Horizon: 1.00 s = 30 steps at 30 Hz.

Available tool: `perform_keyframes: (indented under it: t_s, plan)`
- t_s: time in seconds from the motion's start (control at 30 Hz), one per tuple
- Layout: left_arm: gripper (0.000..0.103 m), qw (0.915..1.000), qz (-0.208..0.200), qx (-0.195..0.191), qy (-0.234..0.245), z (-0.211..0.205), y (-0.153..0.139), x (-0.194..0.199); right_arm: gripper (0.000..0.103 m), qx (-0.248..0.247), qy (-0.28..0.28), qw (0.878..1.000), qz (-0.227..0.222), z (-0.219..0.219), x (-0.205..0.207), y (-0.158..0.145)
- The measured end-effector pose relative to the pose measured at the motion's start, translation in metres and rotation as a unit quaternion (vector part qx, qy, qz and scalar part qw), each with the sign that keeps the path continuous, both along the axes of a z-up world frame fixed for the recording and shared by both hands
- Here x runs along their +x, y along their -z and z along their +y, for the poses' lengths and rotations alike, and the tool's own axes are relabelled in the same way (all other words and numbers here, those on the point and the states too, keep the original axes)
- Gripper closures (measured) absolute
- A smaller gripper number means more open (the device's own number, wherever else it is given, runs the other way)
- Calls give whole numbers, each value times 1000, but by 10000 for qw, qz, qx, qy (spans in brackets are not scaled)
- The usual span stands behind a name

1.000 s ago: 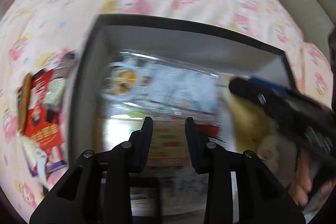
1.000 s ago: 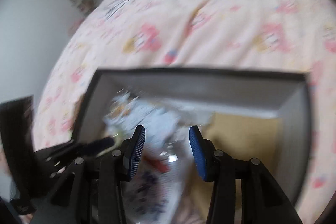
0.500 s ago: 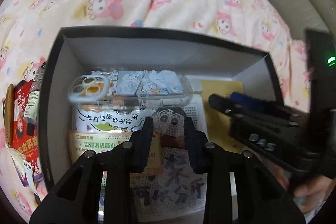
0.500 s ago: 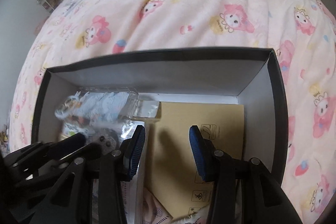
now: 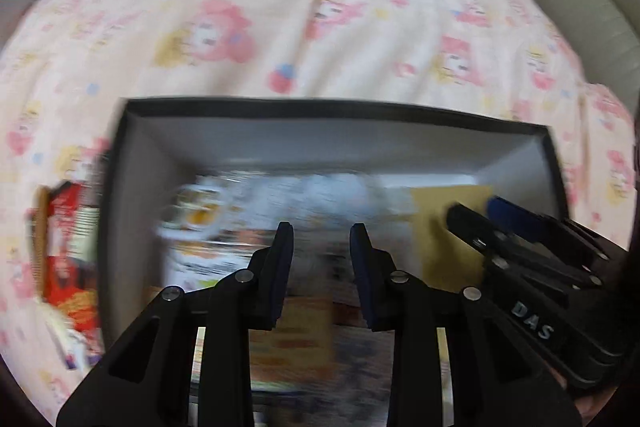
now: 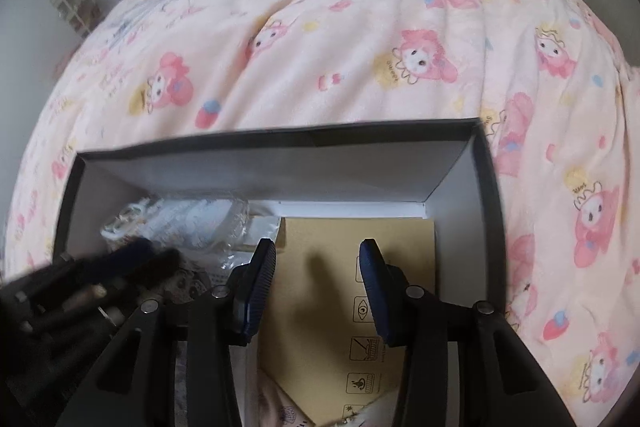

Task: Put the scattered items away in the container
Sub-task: 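Press the phone case flat inside the box with the left gripper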

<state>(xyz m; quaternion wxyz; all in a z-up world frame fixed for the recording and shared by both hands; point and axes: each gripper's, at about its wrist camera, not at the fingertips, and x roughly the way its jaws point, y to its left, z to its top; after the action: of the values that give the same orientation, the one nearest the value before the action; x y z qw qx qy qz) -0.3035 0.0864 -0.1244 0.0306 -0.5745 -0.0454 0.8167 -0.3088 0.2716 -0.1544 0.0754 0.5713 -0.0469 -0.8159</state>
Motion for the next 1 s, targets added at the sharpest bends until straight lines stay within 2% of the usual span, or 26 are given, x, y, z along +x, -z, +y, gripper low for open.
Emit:
perform_keyframes:
  t_s: [0.07, 0.17, 0.3, 0.4, 0.63, 0.77, 0.87, 1.0]
  plan:
    - [74, 9996, -9, 284, -76, -11, -2, 2, 63, -9, 9, 9999, -106, -1, -2, 4]
    - [73, 9980, 42, 599, 215, -5, -4, 7, 63, 87, 26, 9999, -47, 1, 0, 1]
    - [72, 9972, 32, 557, 506, 10, 3, 8, 61, 344, -33, 9993, 108, -5, 4, -4]
    - [72, 9987, -82, 407, 282, 7, 12, 2, 61, 488, -105, 9987, 85, -11, 5, -1]
    - [70, 9991, -23, 423, 14, -14, 14, 4, 60, 553, -153, 9984, -6, -16, 5, 3]
    - [69, 9968, 291, 739, 64, -18, 1, 3, 59, 485, -177, 9987, 11, -21, 7, 5]
    - [69, 9953, 558, 795, 11, -12, -7, -4, 59, 380, -54, 9990, 233, -15, 11, -2]
    - [69, 9974, 289, 568, -340, -13, 6, -26, 59, 335, -27, 9990, 283, -10, 14, -6]
